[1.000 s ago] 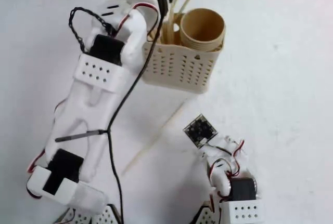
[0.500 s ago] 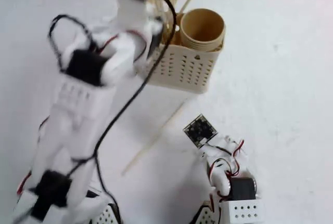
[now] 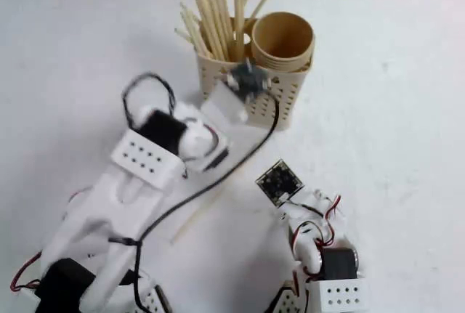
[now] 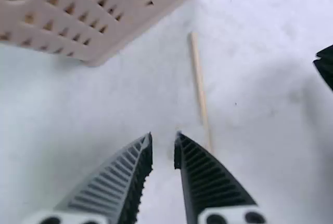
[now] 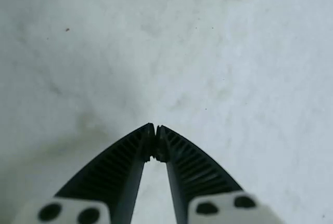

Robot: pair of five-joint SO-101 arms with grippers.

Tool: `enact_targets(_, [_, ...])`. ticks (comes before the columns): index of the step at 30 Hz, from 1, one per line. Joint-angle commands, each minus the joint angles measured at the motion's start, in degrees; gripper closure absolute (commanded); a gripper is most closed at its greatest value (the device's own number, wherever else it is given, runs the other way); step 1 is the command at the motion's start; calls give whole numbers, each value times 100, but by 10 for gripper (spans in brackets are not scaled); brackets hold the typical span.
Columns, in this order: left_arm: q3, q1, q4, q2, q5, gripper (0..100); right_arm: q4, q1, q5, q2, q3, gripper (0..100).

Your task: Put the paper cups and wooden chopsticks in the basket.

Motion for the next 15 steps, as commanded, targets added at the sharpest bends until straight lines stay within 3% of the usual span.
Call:
enact_targets(1, [1758,92,-1705,-163,-246,906,40,-13,26,-22,53,979])
enact_targets(5, [2365,154,-2330,-40,-229,905,40,-13,26,-22,53,979])
enact_targets(15, [1609,365,-2321,1666,387,813,40,-13,26,-22,53,979])
